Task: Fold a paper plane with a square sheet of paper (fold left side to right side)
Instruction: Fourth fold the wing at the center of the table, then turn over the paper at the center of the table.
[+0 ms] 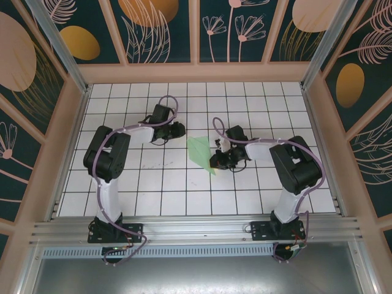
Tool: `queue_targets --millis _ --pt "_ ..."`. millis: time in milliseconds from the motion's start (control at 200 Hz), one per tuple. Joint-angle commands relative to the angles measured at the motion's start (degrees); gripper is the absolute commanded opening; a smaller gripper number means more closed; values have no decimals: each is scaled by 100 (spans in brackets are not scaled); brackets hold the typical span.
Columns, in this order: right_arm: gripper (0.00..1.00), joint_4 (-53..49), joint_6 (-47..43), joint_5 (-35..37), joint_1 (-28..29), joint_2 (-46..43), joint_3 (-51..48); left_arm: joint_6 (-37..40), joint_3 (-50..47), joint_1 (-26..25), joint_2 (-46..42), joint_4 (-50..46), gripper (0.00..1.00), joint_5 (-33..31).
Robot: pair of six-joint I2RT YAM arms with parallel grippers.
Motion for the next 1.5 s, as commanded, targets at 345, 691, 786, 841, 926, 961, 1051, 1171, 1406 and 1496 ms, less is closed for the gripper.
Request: queue_targets --millis 345,691,786,841,926,961,1051,1171,1406,1496 --pt "60 492 -322 677 -402 -849 217 -1185 -1429 -545 -1275 852 47 681" --pt "53 928 -333 300 -381 -52 364 -1688 -1373 -782 -631 1353 50 879" --pt "51 1053 -266 321 -380 17 346 -1706 -1290 -807 -509 1360 51 893" --pt "49 1054 -239 341 -382 53 360 -1712 -1290 -811 -448 1372 51 903" --pt "49 1025 -230 403 -380 63 370 -1714 -1085 -814 -335 1388 51 982" --pt "49 1022 -234 431 -379 36 364 -1722 -1031 -818 -285 1412 51 1025" --pt "49 996 -247 483 -399 -47 333 -1765 -936 -836 -175 1483 50 1103" --pt "49 976 -239 498 -450 -227 234 -1767 -788 -847 -38 1499 47 1156" --pt "62 1300 -43 307 -781 -1021 -320 -1727 -589 -842 -70 1669 36 1163" --pt "69 1522 93 2 -1035 -1390 -638 -1697 -513 -843 -142 1782 28 1206"
